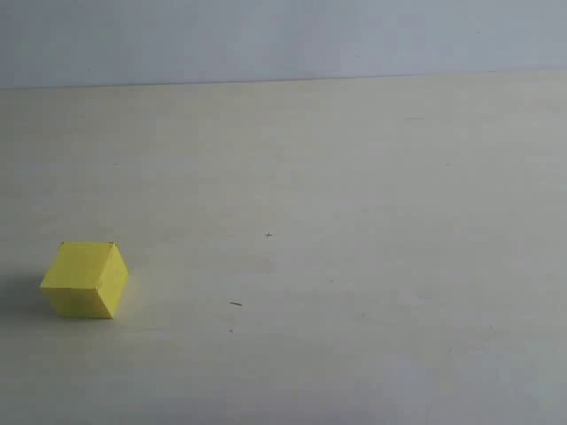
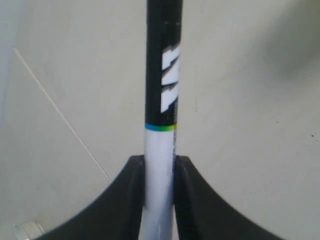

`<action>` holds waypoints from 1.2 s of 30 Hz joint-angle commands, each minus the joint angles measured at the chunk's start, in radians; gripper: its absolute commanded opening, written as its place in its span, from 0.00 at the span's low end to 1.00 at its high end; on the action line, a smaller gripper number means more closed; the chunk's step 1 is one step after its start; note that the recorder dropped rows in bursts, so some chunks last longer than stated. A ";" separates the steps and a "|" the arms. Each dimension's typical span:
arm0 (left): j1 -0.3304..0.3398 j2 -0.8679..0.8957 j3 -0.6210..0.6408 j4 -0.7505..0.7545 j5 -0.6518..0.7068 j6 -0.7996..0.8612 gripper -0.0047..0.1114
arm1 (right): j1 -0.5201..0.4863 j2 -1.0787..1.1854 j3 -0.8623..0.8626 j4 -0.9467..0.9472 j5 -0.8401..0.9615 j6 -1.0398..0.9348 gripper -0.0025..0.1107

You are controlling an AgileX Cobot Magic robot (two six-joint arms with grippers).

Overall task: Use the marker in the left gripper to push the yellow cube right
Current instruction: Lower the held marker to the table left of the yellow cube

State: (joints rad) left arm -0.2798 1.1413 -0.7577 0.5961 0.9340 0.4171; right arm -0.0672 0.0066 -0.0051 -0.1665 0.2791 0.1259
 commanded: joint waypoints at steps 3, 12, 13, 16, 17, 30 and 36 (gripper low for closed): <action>0.111 0.138 -0.013 0.000 0.008 0.133 0.04 | 0.004 -0.007 0.005 -0.001 -0.013 0.002 0.02; 0.203 0.269 -0.010 0.072 -0.167 0.213 0.04 | 0.004 -0.007 0.005 -0.001 -0.013 0.002 0.02; 0.211 0.277 -0.005 0.071 -0.222 0.217 0.04 | 0.004 -0.007 0.005 -0.001 -0.013 0.002 0.02; 0.211 0.299 0.001 0.073 -0.310 0.234 0.04 | 0.004 -0.007 0.005 -0.001 -0.013 0.002 0.02; 0.211 0.305 0.001 0.073 -0.313 0.259 0.04 | 0.004 -0.007 0.005 -0.001 -0.013 0.002 0.02; 0.353 0.380 0.001 -0.137 -0.245 0.684 0.04 | 0.004 -0.007 0.005 -0.001 -0.013 0.002 0.02; 0.360 0.412 0.001 -0.417 -0.234 1.035 0.04 | 0.004 -0.007 0.005 -0.001 -0.013 0.002 0.02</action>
State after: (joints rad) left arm 0.0772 1.5362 -0.7601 0.3049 0.7050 1.3266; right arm -0.0672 0.0066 -0.0051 -0.1665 0.2791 0.1259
